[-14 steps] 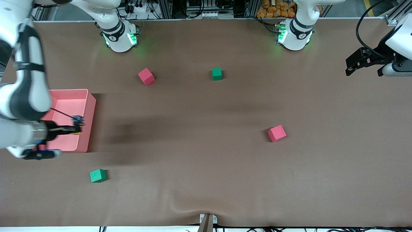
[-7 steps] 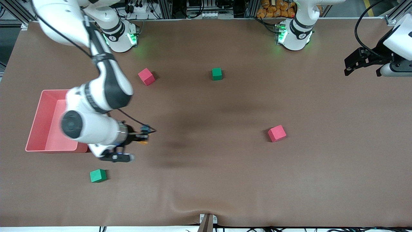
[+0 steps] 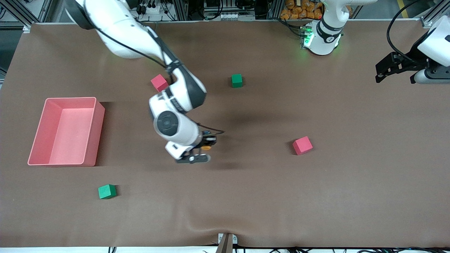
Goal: Place and upright button with both arms
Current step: 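Lift the button out of the tray and carry it to mid-table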
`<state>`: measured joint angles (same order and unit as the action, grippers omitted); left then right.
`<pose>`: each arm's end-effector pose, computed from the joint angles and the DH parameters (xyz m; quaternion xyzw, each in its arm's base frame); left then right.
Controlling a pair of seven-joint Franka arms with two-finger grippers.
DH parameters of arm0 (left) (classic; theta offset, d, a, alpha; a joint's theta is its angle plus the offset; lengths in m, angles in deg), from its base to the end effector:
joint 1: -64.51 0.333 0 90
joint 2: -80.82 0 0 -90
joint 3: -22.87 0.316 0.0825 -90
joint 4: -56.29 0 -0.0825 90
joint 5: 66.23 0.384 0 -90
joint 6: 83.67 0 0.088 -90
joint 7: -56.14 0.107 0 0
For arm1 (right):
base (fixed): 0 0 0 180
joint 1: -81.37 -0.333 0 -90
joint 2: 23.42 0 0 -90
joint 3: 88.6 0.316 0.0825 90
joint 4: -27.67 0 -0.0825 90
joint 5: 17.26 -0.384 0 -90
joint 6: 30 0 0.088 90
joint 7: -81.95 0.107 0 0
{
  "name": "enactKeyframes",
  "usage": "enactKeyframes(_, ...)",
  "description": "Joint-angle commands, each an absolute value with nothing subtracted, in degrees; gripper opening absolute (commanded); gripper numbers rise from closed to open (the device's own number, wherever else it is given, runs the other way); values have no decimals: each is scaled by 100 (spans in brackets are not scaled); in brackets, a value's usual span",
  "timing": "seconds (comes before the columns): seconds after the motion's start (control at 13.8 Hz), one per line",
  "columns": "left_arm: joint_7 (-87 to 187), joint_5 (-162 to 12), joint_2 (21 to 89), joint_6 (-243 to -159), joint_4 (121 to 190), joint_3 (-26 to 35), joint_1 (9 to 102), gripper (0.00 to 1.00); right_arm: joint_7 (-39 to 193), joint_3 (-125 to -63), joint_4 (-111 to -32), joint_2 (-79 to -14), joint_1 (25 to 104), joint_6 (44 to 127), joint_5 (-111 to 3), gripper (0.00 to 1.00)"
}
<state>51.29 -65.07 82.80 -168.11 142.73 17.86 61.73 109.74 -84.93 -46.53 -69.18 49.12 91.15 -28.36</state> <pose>0.5290 -0.0710 0.6638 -0.9996 0.0246 -0.0010 0.0115 0.6079 0.4370 0.2709 -0.9942 -0.0116 0.0468 0.0957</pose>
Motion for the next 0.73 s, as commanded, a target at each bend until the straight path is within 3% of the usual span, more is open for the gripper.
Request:
enactKeyframes(0.0,5087,-6518,8275,-16796,14277,1751,6169,100,11392,-8605,-4370,-7332,4527,9416,-2790,0)
enactKeyframes(0.29,5104,-6518,8240,-16796,14277,1751,6178,100,11508,-8596,-4238,-7685,4332,9656,-2473,0)
enactKeyframes(0.44,5087,-6518,8153,-16796,14277,1742,6152,100,11543,-8596,-4256,-7747,4244,9830,-2473,20)
enactKeyframes(0.51,5148,-6526,8117,-16796,14260,1716,6134,100,11596,-8596,-4256,-7773,4209,9936,-2464,24)
enactKeyframes(0.58,5148,-6535,8108,-16804,14259,1681,6125,100,11631,-8596,-4256,-7773,4208,9981,-2455,51)
enactKeyframes(0.65,5139,-6553,8108,-16805,14259,1637,6125,100,11631,-8605,-4256,-7773,4165,10007,-2307,100)
